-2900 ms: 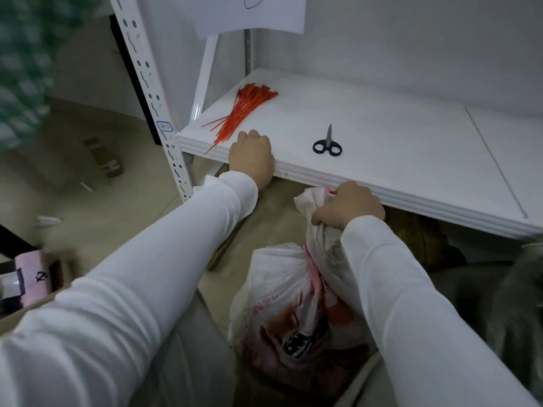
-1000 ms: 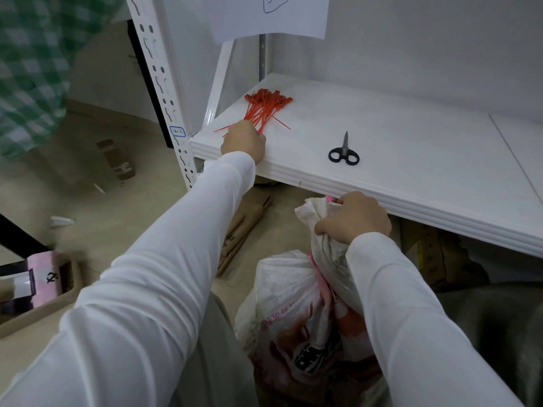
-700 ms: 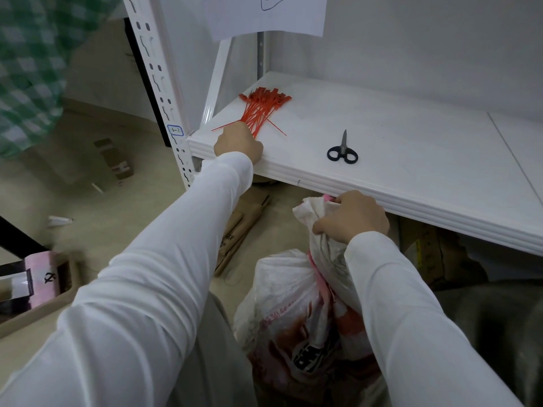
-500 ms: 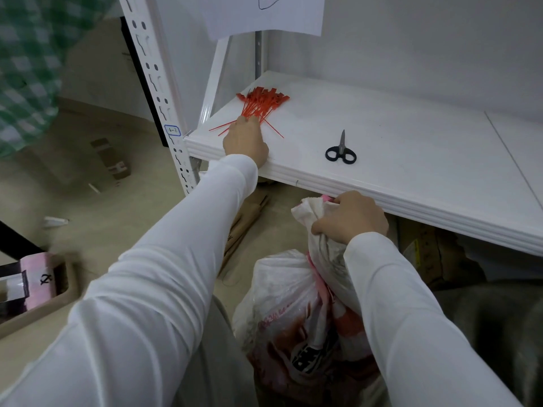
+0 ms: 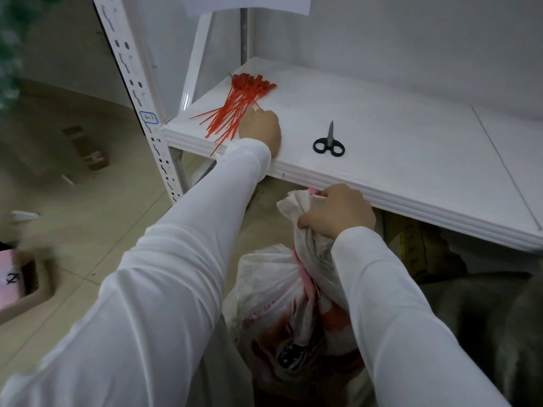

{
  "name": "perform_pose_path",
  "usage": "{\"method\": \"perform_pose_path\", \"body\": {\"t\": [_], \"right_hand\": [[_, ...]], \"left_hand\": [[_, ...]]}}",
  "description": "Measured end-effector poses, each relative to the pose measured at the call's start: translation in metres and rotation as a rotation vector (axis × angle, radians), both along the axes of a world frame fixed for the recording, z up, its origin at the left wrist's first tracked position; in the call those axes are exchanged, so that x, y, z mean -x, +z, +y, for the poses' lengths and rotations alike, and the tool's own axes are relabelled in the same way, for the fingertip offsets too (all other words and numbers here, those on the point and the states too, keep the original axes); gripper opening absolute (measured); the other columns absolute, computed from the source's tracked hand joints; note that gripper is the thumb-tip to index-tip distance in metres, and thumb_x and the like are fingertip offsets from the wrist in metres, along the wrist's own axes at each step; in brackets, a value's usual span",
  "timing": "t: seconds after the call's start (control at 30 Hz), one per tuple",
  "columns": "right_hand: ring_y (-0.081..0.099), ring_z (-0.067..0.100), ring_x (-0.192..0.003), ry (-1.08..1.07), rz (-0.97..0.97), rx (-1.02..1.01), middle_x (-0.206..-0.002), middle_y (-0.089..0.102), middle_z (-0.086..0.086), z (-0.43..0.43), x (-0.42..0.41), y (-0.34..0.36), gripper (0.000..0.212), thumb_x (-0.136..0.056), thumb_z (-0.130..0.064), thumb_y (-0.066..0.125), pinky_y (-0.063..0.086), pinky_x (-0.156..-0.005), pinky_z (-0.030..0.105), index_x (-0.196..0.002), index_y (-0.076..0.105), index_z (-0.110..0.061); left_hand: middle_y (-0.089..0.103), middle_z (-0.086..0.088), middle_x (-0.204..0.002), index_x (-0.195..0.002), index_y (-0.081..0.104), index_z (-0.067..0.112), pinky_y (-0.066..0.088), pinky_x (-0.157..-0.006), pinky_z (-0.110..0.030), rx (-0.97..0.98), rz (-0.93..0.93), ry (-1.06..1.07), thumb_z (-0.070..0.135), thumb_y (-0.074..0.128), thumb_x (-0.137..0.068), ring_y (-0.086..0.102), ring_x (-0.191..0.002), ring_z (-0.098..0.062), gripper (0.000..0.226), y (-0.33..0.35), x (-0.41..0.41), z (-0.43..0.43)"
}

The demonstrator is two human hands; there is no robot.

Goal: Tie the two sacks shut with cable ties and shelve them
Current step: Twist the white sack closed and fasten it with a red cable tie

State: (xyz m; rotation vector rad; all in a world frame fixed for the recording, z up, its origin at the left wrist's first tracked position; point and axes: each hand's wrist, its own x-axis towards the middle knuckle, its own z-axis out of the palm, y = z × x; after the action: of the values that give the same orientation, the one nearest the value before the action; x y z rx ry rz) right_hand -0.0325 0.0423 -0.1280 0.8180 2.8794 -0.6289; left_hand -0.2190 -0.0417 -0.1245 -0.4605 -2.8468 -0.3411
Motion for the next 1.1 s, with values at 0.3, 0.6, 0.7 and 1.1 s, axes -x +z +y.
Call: {"method": "perform_pose_path", "body": {"t": [0.3,0.6,0.7,1.1], "right_hand": [[0.063,0.024,-0.088,0.0,-0.006,0.0,-0.096,0.065,0.003,0.0,0.001,-0.002,0.049,-0.06,-0.045,0.079,0.054,-0.076,0.034,-0.099,0.063,-0.021],[0.062,0.025,-0.099,0.022,0.042,0.041,-0.111,0.066,0.002,0.009,-0.022,0.002,0.059,-0.065,-0.044,0.077,0.047,-0.073,0.03,-0.117,0.061,-0.022],[0.062,0.024,-0.102,0.046,0.092,0.066,-0.115,0.065,0.001,0.014,-0.037,0.003,0.061,-0.068,-0.043,0.077,0.048,-0.079,0.031,-0.122,0.058,-0.022],[0.056,0.018,-0.081,0.049,0.223,0.026,-0.092,0.053,-0.002,0.012,-0.092,0.012,0.117,-0.077,-0.04,0.079,0.046,-0.074,0.03,-0.152,-0.009,-0.024]], "left_hand": [[0.067,-0.013,-0.09,-0.094,0.067,0.006,0.043,-0.065,-0.029,-0.218,0.268,-0.056,0.007,0.043,-0.097,0.061,-0.082,-0.025,0.025,0.03,-0.011,0.006],[0.058,-0.009,-0.064,-0.071,0.064,0.008,0.039,-0.063,-0.025,-0.647,0.071,-0.306,0.013,0.048,-0.094,0.046,-0.059,-0.016,0.029,0.055,-0.064,0.005],[0.072,-0.002,-0.087,-0.096,0.073,0.005,0.048,-0.069,-0.011,-0.784,-0.142,-0.358,0.015,0.053,-0.095,0.064,-0.07,-0.009,0.023,0.054,-0.087,-0.005],[0.074,-0.006,-0.095,-0.106,0.07,0.003,0.05,-0.064,-0.016,-0.93,-0.557,-0.609,0.01,0.057,-0.093,0.064,-0.07,-0.004,0.019,0.052,-0.18,-0.055]]}}
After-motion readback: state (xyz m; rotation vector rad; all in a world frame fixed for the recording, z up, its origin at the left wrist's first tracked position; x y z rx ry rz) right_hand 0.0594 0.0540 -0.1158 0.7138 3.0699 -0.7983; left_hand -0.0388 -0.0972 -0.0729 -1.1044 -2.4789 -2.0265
